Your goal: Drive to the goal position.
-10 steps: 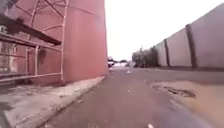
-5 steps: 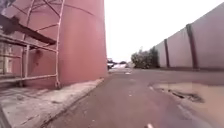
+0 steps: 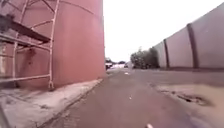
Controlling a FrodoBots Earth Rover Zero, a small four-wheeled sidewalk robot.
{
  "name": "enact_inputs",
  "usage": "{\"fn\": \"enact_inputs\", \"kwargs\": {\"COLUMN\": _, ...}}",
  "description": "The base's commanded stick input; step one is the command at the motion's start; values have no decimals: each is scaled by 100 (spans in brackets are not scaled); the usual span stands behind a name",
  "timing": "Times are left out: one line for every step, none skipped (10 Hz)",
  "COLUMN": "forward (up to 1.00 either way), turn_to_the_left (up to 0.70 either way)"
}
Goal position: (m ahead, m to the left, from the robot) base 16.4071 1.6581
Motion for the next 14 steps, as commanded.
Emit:
{"fn": "enact_inputs", "kwargs": {"forward": 45, "turn_to_the_left": -27}}
{"fn": "enact_inputs", "kwargs": {"forward": 45, "turn_to_the_left": -15}}
{"fn": "enact_inputs", "kwargs": {"forward": 45, "turn_to_the_left": 0}}
{"fn": "enact_inputs", "kwargs": {"forward": 45, "turn_to_the_left": 0}}
{"fn": "enact_inputs", "kwargs": {"forward": 45, "turn_to_the_left": 0}}
{"fn": "enact_inputs", "kwargs": {"forward": 45, "turn_to_the_left": -11}}
{"fn": "enact_inputs", "kwargs": {"forward": 45, "turn_to_the_left": -26}}
{"fn": "enact_inputs", "kwargs": {"forward": 45, "turn_to_the_left": -7}}
{"fn": "enact_inputs", "kwargs": {"forward": 45, "turn_to_the_left": 0}}
{"fn": "enact_inputs", "kwargs": {"forward": 45, "turn_to_the_left": 0}}
{"fn": "enact_inputs", "kwargs": {"forward": 45, "turn_to_the_left": 0}}
{"fn": "enact_inputs", "kwargs": {"forward": 45, "turn_to_the_left": 27}}
{"fn": "enact_inputs", "kwargs": {"forward": 45, "turn_to_the_left": 23}}
{"fn": "enact_inputs", "kwargs": {"forward": 45, "turn_to_the_left": 4}}
